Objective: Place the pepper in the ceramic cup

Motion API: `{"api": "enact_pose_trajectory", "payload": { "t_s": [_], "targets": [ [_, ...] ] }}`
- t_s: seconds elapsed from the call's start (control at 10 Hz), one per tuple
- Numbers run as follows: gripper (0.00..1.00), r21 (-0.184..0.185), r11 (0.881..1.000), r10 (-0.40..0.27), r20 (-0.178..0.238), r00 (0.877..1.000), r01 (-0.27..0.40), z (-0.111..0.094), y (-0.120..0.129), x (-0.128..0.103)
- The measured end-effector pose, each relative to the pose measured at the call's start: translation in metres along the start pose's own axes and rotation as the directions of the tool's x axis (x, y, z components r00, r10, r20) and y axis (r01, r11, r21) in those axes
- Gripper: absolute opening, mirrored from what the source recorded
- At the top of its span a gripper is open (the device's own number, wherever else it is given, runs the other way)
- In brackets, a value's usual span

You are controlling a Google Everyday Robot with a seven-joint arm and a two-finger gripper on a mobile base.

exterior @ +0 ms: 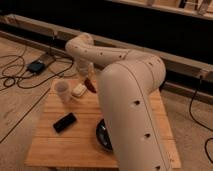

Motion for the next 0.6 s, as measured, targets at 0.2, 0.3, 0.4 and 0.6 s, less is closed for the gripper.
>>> {"api": "enact_pose_trajectory", "payload": {
  "t_s": [0.2, 0.3, 0.4, 0.6],
  "targets": [
    [0.00, -0.009, 0.999, -0.042, 0.076, 0.996, 0.043, -0.022, 0.030, -0.025],
    [0.00, -0.012, 0.998, -0.056, 0.097, 0.994, 0.057, -0.028, 0.040, -0.032],
    [0.00, -0.013, 0.997, -0.069, 0.119, 0.990, 0.071, -0.032, 0.048, -0.041],
    [0.00, -0.025, 0.995, -0.087, 0.155, 0.984, 0.092, -0.035, 0.061, -0.056]
  ]
}}
